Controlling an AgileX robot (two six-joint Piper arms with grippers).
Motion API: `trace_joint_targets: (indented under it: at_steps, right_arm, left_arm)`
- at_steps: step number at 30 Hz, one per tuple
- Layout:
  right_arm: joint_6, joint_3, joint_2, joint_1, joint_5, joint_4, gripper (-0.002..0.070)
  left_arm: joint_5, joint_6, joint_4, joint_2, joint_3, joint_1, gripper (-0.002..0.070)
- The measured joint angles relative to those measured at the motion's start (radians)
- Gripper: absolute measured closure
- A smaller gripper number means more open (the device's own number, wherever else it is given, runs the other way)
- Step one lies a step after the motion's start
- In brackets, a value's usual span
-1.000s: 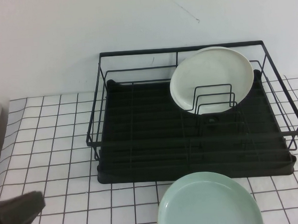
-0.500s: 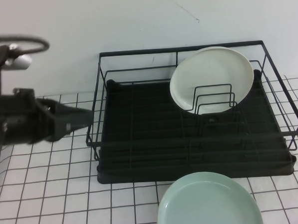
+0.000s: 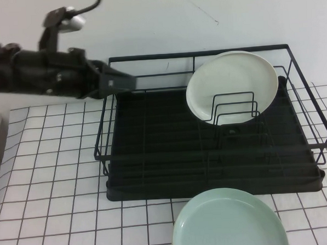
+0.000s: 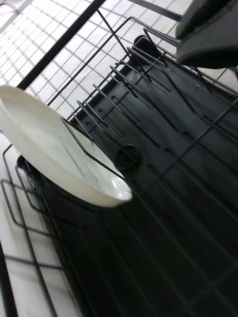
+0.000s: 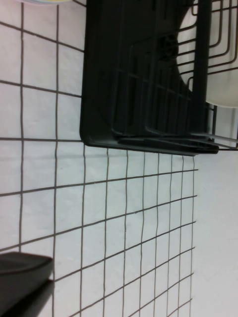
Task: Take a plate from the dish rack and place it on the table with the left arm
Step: Grasp the plate from the shelf
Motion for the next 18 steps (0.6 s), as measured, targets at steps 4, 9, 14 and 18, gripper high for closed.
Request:
trace_joint_targets:
  at_steps: [4, 9, 14, 18]
  right_arm:
    - [0.0, 0.0, 0.0, 0.0, 0.0, 0.0, 0.0678]
    - [0.0, 0.0, 0.0, 0.0, 0.0, 0.0, 0.0678]
    - [0.0, 0.0, 0.0, 0.0, 0.0, 0.0, 0.0678]
    - [0.0, 0.0, 0.0, 0.0, 0.0, 0.0, 0.0678]
  left_arm:
    - [0.011, 0.023, 0.053, 0.114, -0.147, -0.08, 0.0676]
    - [0.02, 0.052, 0.078, 0.245, -0.343, -0.133, 0.0551]
    - [0.053, 0.064, 0.073, 0.366, -0.512, -0.142, 0.0276]
    - [0.057, 0.073, 0.07, 0.449, -0.598, -0.147, 0.0228]
